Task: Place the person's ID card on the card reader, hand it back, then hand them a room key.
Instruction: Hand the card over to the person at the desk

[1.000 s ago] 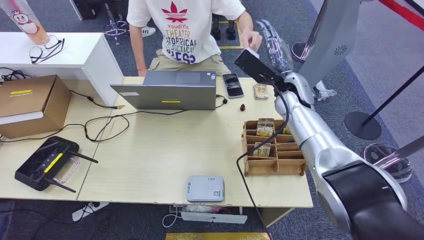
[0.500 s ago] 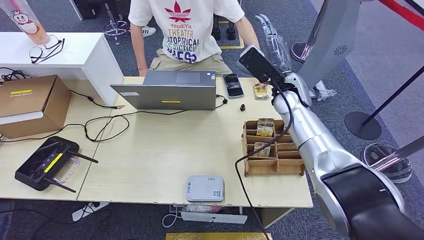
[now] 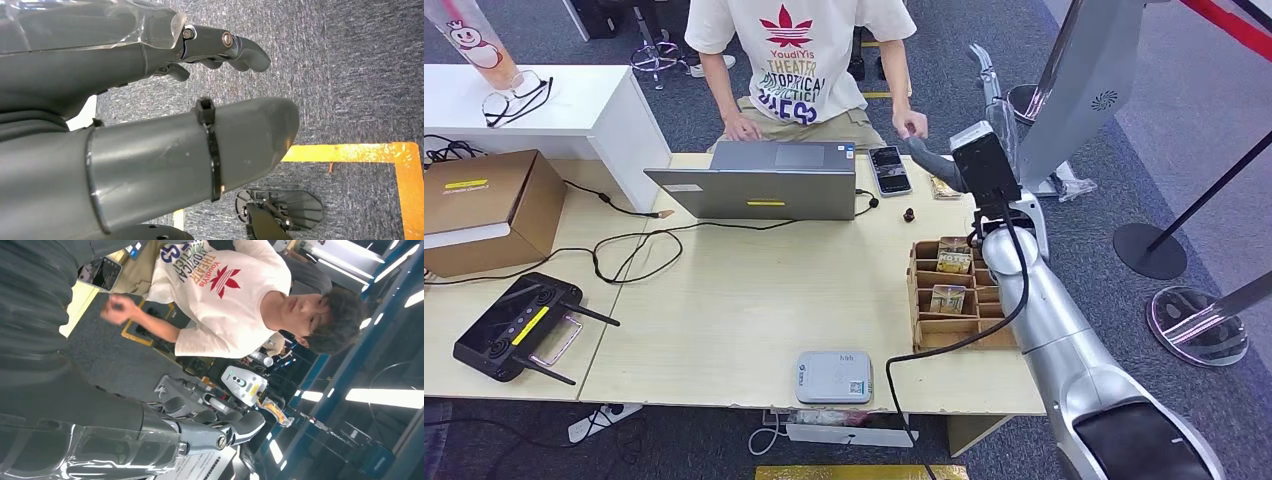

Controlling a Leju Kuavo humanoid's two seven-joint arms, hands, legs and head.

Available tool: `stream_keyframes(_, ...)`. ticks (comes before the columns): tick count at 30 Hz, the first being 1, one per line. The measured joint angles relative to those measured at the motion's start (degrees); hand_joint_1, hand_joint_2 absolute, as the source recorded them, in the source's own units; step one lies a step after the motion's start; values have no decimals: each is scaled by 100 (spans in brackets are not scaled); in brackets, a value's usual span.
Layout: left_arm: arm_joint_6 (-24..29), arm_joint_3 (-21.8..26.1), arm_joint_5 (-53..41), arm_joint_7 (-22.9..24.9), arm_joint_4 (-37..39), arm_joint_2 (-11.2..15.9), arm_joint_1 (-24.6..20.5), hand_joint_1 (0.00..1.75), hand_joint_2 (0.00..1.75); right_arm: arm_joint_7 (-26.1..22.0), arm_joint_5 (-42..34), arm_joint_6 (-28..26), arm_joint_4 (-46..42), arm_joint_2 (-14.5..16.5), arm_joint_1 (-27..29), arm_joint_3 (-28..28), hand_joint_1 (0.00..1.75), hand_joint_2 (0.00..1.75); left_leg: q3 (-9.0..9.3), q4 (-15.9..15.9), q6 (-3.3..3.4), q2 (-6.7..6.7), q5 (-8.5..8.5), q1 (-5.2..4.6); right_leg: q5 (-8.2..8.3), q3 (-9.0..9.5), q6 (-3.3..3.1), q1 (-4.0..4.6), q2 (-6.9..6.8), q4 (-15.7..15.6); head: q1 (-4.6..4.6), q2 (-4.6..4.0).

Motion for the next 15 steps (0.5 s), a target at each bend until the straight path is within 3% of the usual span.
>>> stream_keyframes(15,-49,0,-35,-19,0,13,10,0,0,-43,-284,-129,-2035,-331,1578,-188,0,175,0,-1,0,1,0,0,0,0,0,0,0,0,1,0)
